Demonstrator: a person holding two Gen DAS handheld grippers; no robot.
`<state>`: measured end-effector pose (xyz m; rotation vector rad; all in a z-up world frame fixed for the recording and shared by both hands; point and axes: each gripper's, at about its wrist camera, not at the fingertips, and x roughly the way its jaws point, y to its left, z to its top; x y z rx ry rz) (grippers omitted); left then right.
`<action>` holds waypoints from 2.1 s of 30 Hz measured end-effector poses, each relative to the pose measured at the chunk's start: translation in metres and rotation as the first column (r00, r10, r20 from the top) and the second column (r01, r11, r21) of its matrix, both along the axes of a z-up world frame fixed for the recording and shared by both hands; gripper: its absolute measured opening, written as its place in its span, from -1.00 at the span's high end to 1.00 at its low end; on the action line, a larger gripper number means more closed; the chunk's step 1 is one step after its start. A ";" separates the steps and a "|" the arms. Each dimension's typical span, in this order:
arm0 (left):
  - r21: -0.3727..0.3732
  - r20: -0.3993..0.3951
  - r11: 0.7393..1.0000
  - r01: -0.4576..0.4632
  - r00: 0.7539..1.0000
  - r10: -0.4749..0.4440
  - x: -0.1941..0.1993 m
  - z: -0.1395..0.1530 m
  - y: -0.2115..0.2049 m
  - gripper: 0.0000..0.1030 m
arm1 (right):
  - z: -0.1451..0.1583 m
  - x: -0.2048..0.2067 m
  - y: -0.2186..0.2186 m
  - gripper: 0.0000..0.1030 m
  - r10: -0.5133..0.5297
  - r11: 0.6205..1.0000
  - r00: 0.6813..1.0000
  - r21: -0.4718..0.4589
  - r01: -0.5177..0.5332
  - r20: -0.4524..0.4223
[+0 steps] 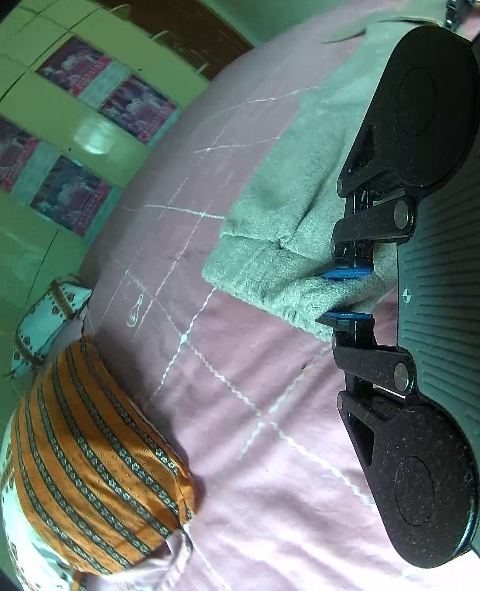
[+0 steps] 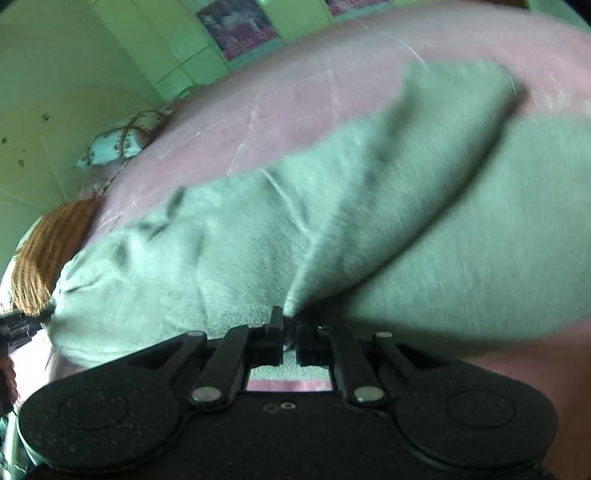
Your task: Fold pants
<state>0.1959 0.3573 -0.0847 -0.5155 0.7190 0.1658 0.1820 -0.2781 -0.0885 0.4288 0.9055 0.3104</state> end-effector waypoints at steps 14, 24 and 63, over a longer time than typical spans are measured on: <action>0.292 0.034 0.948 0.125 0.989 -0.141 -0.028 0.052 -0.139 0.27 | 0.070 0.005 -0.024 0.79 -0.016 0.987 0.982 -0.151 0.045 0.190; 0.403 -0.108 0.861 0.310 0.950 -0.292 -0.030 0.010 -0.228 -0.26 | 0.048 0.062 0.012 1.00 0.020 0.864 0.988 -0.500 0.060 0.153; 0.345 -0.111 0.875 0.340 0.940 -0.322 -0.024 0.008 -0.215 -0.30 | 0.052 -0.050 -0.150 0.70 -0.354 0.912 0.920 -0.156 0.380 0.169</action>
